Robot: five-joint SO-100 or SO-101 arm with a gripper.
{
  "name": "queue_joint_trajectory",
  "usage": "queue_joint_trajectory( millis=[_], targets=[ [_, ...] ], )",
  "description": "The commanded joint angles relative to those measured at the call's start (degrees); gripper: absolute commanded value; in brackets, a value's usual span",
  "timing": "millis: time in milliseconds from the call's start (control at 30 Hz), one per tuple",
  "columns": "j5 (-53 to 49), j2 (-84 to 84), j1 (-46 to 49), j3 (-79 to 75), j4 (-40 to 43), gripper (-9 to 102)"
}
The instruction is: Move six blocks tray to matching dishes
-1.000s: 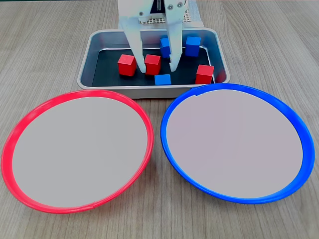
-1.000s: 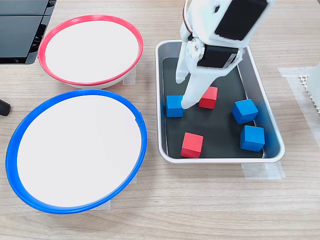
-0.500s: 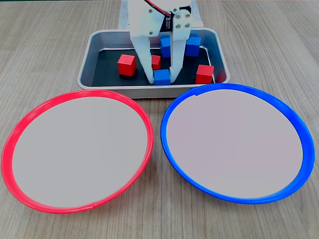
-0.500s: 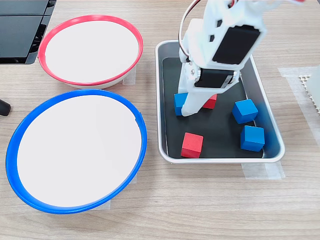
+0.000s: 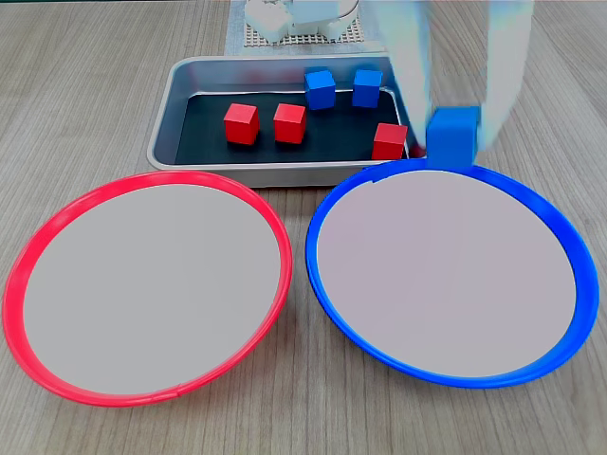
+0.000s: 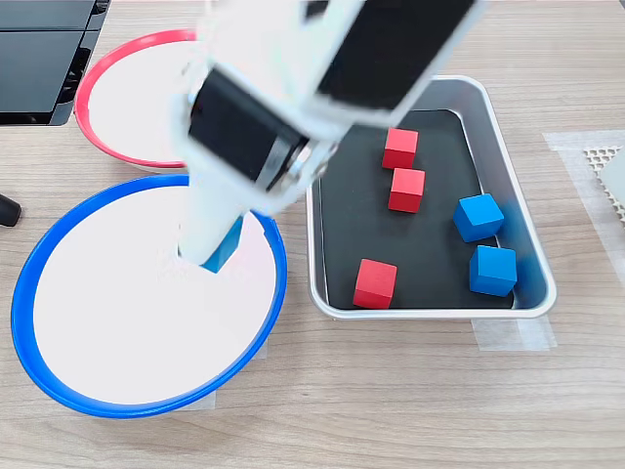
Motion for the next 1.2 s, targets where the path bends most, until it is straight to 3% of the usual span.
queue_joint_trajectory(
  millis=[0,200,333,400,533,667,833,1167],
  targets=[
    [0.4,-3.3,1.4,-3.2,-6.1,5],
    [1.8,-5.5,3.2,-1.4,-8.3,16],
    [-2.1,-1.5,2.8,2.5,-4.8,11],
    [-6.4,1.8,2.5,4.9,-1.0,0],
    [-15.1,13.2,4.4,11.2,13.1,0],
    [-24.2,30.2,11.1,27.1,21.2,0],
    [-22.8,44.4,18.8,49.4,10.0,3],
    [-26.8,37.3,20.9,53.4,1.8,17]
  ],
)
